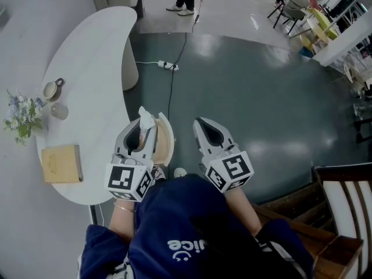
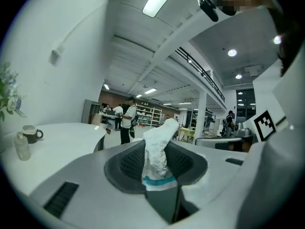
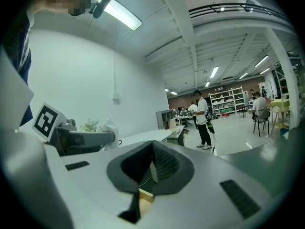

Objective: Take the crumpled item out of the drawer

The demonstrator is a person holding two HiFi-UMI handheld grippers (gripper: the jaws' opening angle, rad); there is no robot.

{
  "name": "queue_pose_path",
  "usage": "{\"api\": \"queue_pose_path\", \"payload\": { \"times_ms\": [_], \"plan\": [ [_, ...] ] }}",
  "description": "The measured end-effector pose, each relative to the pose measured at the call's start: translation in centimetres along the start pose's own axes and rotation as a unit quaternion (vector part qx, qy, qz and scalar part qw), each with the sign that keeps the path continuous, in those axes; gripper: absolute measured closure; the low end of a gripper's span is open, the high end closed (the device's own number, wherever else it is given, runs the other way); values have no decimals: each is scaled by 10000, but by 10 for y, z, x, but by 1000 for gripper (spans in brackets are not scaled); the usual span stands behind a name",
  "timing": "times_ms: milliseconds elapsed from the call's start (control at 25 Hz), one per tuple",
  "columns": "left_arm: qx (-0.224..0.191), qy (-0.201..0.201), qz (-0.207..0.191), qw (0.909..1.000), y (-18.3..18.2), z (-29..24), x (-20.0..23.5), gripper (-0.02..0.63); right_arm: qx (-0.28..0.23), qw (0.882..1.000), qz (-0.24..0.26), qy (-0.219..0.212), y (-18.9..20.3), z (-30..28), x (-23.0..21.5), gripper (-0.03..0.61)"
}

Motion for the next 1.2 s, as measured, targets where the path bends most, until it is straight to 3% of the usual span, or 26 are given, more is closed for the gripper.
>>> {"api": "queue_pose_path", "payload": {
  "times_ms": [320,640,1200],
  "plan": [
    [-507,218,-682,9961,-33,-1,-10,494,-463,9985,307,-23,-31,-1,3,571],
    [-918,116,-623,9938,-56,3,-7,494,-819,9944,665,-119,-47,-8,10,571],
    [-912,86,-910,9916,-60,1,-6,494,-924,9927,764,-91,-49,-16,11,572]
  ]
}}
Point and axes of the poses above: the fingertips, and each gripper's own axes: z backward along the fingers, x to its left, y out of its underside, the point moved 8 cm from there along z, backward along the fingers, and after that the axes turned 15 degrees about -x, right-handed, at the moved point
